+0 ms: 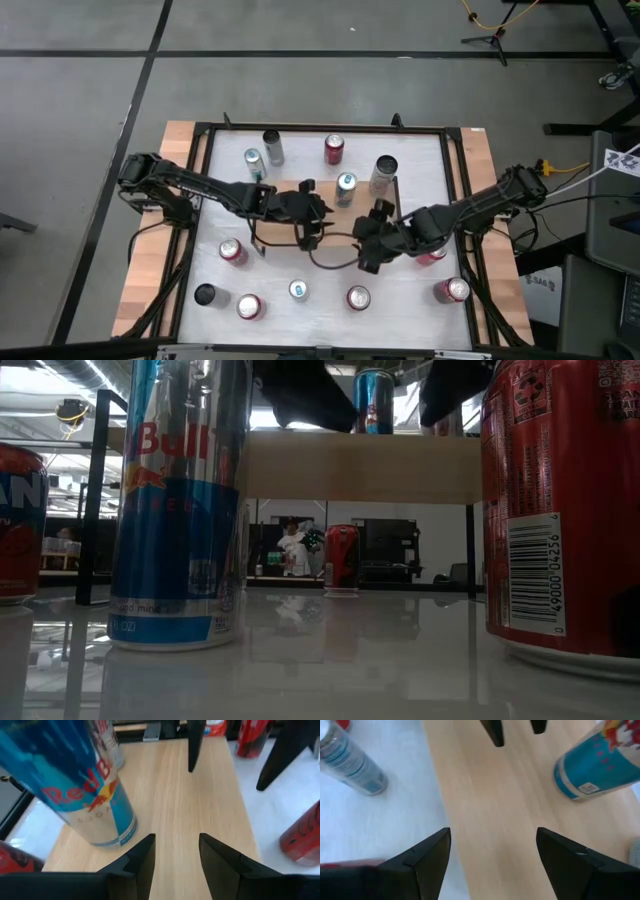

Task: Place canned beverage on shelf
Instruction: Put the top right blue soda can on the shelf

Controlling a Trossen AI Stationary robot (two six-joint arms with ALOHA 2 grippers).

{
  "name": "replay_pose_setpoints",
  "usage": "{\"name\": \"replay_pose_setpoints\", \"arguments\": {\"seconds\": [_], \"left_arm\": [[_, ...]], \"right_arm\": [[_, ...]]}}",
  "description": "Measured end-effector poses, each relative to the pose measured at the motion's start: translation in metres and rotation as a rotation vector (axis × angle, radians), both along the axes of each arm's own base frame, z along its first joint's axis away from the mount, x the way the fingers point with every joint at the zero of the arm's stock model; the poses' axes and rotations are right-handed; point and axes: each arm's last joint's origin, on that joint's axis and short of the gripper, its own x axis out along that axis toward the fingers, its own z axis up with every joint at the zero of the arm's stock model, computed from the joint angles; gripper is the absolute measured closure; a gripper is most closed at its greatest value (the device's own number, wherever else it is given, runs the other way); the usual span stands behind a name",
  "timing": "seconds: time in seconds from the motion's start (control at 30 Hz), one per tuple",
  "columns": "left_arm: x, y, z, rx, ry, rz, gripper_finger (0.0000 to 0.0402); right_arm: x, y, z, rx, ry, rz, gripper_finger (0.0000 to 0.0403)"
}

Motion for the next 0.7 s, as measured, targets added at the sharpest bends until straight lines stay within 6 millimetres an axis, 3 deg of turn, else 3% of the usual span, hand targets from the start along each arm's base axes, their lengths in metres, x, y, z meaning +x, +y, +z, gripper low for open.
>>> {"name": "replay_pose_setpoints", "arguments": {"seconds": [0.4,0.7], "left_arm": [[0.018,-0.003,-0.009,-0.032,-0.100,-0.001,0.0258],[0.020,0.005,-0.008,0.007,-0.122,0.087,0.0258]], "right_arm": [[-0.013,0.020,-0.002,0.003,0.030,0.040,0.0118],[-0.021,0.031,-0.002,0.014,0.031,0.037,0.0118]]}}
